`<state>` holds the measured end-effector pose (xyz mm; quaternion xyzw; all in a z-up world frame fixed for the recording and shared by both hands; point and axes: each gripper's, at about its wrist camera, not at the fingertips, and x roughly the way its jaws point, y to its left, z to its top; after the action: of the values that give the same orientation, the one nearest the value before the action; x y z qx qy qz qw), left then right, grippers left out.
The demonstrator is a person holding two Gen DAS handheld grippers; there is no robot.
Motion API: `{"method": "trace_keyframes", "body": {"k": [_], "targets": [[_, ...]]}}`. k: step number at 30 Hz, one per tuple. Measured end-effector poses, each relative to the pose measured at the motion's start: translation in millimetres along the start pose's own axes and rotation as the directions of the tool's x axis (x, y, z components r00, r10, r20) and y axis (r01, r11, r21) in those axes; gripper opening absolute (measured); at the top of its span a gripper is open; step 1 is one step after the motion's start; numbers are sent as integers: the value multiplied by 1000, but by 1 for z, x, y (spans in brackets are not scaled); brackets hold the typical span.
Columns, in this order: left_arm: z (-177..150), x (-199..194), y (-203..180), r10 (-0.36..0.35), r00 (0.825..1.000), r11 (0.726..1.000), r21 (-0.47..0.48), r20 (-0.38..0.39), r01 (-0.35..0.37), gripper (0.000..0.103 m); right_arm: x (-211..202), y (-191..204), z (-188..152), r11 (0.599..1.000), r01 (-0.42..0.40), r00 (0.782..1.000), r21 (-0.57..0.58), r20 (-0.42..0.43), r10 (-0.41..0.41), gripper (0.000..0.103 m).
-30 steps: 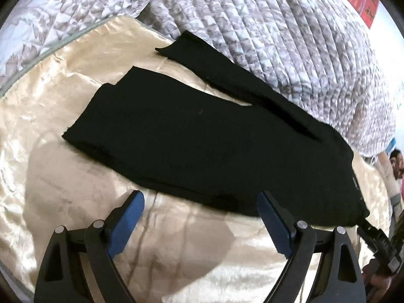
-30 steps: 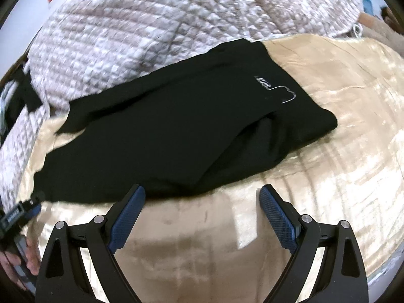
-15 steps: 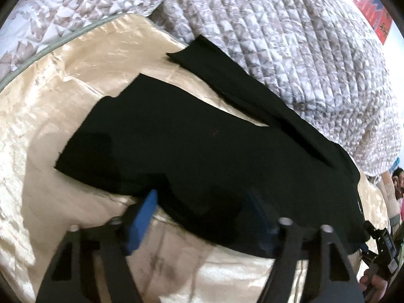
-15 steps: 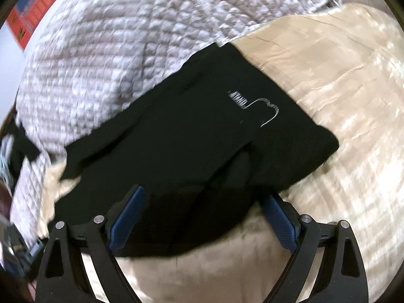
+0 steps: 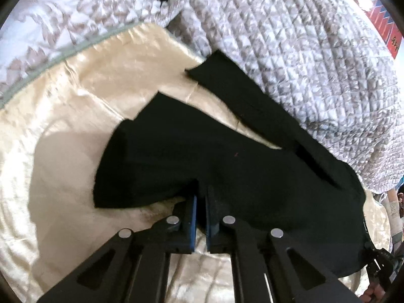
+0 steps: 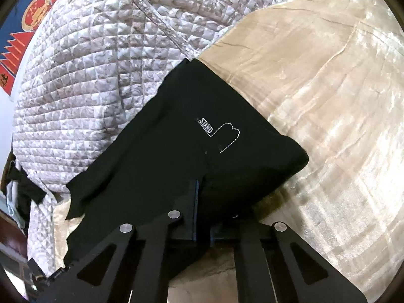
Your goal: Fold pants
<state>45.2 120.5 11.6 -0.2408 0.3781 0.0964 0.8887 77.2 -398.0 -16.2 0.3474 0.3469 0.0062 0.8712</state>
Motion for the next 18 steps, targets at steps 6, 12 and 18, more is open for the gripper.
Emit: {"method": "trace_keyframes", "body": {"k": [6,12,18], "targets": [[-8,-53,4,-32,999,999,15,38,31,6,-38,6,-9,999,-40,999,-25,0,40,4],[-44,-91,23,-36,998,999,34,53,34,6,-81,-8,-40,998,-51,998,-23,-27,50,4],[-61,-82,33,-1,1000,1000,25,-5,1,7,-71,-40,-65,999,18,994,32,-111,-15,5]]}}
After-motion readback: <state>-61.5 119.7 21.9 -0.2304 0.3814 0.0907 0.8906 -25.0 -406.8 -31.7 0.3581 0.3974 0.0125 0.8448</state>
